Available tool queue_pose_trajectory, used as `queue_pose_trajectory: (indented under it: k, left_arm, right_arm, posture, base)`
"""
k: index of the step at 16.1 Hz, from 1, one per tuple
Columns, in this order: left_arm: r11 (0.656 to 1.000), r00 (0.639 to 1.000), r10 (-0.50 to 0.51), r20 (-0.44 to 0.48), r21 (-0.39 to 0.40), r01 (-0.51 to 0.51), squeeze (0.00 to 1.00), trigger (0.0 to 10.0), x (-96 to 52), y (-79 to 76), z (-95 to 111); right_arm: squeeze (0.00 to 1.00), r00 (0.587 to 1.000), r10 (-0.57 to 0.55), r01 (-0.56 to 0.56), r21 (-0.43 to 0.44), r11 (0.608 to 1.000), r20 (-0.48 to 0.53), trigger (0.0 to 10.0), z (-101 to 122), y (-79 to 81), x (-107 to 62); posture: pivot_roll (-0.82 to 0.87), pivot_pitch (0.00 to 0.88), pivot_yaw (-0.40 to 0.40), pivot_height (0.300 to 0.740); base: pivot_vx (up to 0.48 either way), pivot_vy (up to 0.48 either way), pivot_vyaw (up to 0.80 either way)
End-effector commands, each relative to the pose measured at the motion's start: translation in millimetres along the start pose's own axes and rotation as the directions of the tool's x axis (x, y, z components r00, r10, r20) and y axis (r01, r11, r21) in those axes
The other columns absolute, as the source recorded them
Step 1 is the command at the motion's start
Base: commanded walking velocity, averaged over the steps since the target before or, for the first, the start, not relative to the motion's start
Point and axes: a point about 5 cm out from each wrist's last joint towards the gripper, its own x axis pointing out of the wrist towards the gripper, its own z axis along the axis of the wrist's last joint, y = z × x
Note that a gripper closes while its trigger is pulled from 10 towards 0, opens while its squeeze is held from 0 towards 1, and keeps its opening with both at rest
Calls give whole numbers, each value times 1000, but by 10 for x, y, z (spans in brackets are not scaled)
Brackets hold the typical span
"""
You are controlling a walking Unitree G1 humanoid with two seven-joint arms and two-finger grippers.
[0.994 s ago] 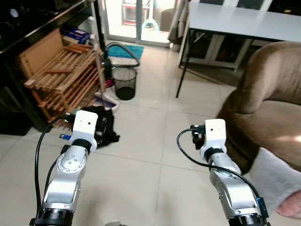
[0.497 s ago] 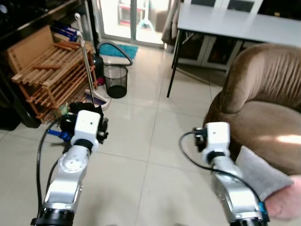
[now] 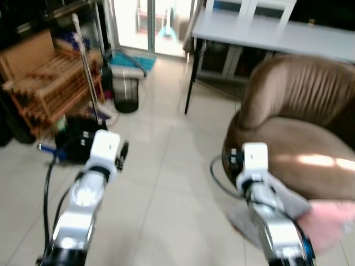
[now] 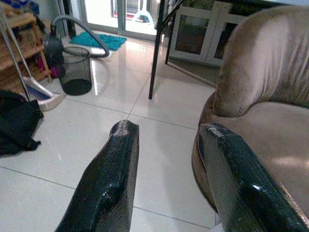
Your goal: Move the pillow to the sofa from floor
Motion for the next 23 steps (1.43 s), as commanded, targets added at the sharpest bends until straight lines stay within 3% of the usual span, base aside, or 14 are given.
queue_pose_trajectory:
  k: [1, 2, 3, 4, 5, 13, 14, 20, 23]
  left_arm:
    - [999, 999, -33, 14, -2, 33, 0, 10000, 17, -84, 42]
    - [999, 999, -47, 14, -16, 47, 0, 10000, 19, -98, 41]
    - [997, 998, -65, 17, -43, 66, 0, 10000, 15, -115, 43]
    - [996, 997, -69, 15, -53, 70, 78, 10000, 12, -119, 42]
    - [990, 995, -93, 18, -102, 95, 1000, 10000, 3, -137, 43]
    - [993, 998, -54, 20, -103, 55, 996, 10000, -1, -89, 53]
    - [995, 999, -30, 12, -93, 31, 0, 10000, 12, -64, 42]
    - [995, 997, -51, 52, -83, 55, 0, 10000, 21, -55, 98]
    - [997, 998, -42, 41, -67, 45, 0, 10000, 25, -50, 83]
  right_arm:
    - [0, 1000, -26, 26, 15, 1000, -10, 10000, -34, -108, -17]
    - [1000, 1000, -24, 24, 29, 999, -10, 10000, -39, -110, -23]
    - [1000, 1000, -16, 16, 41, 999, -9, 10000, -42, -108, -30]
    - [1000, 1000, -18, 18, 40, 999, -9, 10000, -41, -109, -31]
    - [1000, 1000, -11, 11, 46, 999, -8, 10000, -43, -103, -31]
    - [1000, 1000, -11, 12, 33, 999, -20, 10000, -65, -97, -16]
    - [0, 999, -7, 7, 16, 1000, -37, 10000, -88, -95, -9]
    - [0, 999, -16, 18, 25, 1000, -52, 10000, -97, -103, 7]
    - [0, 997, -30, 31, 7, 1000, -70, 10000, -119, -122, 7]
  posture:
    - [59, 0, -12, 740]
    - [59, 0, -11, 740]
    - [60, 0, -11, 740]
    - [60, 0, -11, 740]
    - [60, 0, -11, 740]
    - [62, 0, -13, 740]
    - [61, 0, -12, 740]
    - [57, 0, -11, 740]
    - [55, 0, -11, 740]
  base:
    - [0, -480, 0]
    - [0, -480, 0]
    - [0, -480, 0]
    - [0, -480, 0]
    - [0, -480, 0]
    - [0, -420, 0]
    - [0, 0, 0]
    - [93, 0, 0]
    - [345, 0, -679]
